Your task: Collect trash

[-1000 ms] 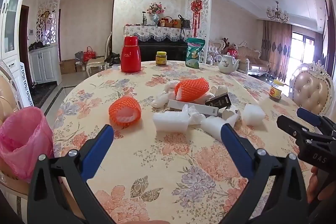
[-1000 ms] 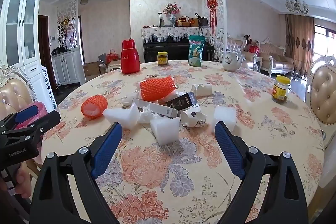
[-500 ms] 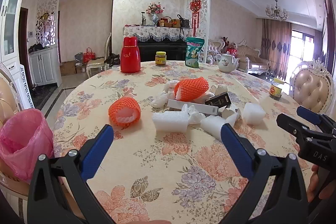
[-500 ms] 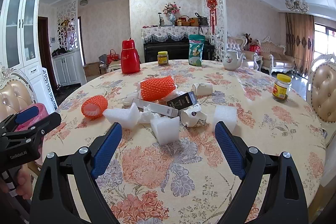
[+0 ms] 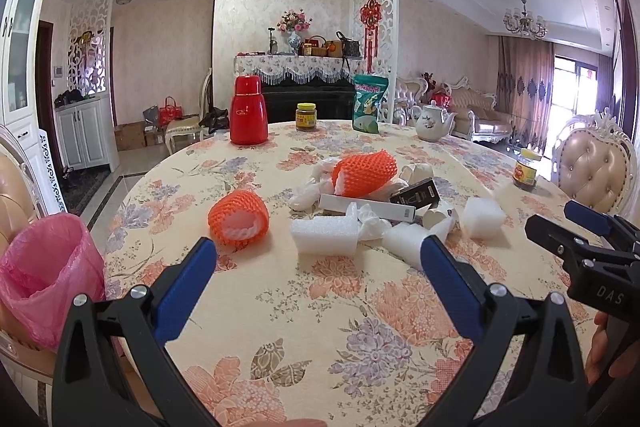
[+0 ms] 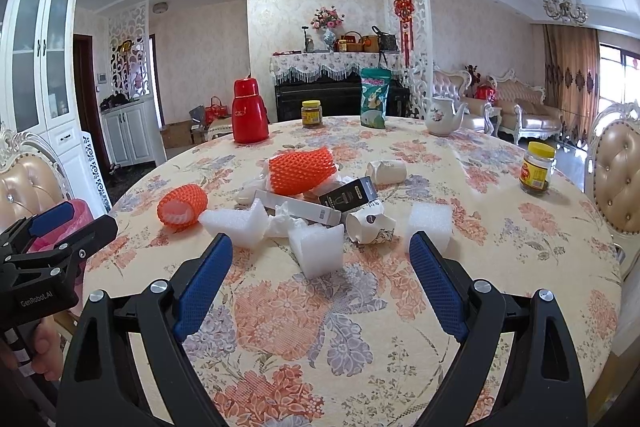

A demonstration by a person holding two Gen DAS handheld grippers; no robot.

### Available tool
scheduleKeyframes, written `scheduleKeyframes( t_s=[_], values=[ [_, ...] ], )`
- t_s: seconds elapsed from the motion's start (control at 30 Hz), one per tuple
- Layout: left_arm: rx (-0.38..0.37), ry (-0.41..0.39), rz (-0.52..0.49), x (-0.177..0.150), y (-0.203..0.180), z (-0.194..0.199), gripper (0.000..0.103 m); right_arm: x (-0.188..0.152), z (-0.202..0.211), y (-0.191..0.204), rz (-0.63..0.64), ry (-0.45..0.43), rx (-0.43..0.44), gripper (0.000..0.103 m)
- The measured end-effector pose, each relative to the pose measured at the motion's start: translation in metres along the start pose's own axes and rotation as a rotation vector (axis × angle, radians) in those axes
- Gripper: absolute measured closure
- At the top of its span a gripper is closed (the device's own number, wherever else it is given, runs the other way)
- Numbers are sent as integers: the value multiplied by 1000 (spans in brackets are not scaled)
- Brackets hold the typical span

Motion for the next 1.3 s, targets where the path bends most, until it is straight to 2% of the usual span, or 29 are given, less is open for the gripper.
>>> scheduleKeyframes(
  t_s=[1.3],
  values=[
    [-3, 4, -2, 2, 1, 1, 4, 4, 3, 4, -10, 2, 12, 18]
  ],
)
Point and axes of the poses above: each gripper's, at about its wrist camera, not at the fingertips, and z roughly against the way its jaws point, y to its left, x to its top, the point moved 5 cm from there along -z, roughly the way its jaws point, and after that the axes turned 6 degrees about -z, right-handed, at the moved point
